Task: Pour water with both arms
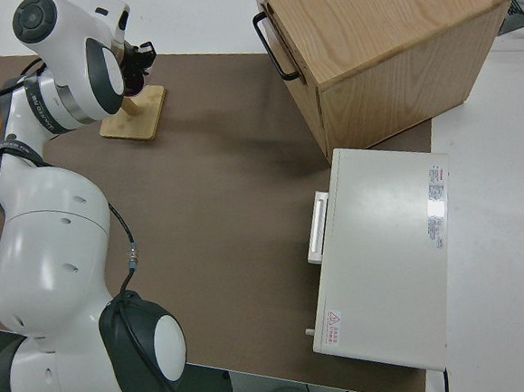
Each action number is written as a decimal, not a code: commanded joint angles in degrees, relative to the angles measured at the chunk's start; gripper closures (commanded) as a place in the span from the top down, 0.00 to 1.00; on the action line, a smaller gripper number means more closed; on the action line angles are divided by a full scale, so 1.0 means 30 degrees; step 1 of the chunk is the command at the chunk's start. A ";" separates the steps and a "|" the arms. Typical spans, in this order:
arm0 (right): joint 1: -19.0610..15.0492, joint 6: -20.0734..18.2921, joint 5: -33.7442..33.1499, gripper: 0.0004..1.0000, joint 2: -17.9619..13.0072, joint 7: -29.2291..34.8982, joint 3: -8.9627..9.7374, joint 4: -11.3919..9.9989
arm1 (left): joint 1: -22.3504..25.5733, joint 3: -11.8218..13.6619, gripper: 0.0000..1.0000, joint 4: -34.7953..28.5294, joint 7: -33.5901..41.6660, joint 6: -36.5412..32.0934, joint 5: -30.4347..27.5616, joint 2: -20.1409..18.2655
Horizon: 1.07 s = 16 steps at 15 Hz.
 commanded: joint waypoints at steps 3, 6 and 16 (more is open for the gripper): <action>-0.0866 -0.0790 -0.0110 0.00 -0.0645 -0.1335 0.0259 -0.0314 | -0.0397 -0.0080 0.00 0.0256 -0.1696 -0.0437 0.1447 -0.0808; -0.1509 -0.1404 -0.0081 0.00 -0.0850 -0.1892 0.0259 -0.0314 | -0.0603 -0.0051 0.00 0.0081 -0.2046 -0.0437 0.1537 -0.0985; -0.1834 -0.2197 -0.0754 0.00 -0.1114 -0.2040 0.0171 -0.0314 | -0.3325 -0.0080 0.00 -0.3487 -0.5940 -0.0556 0.5138 -0.3705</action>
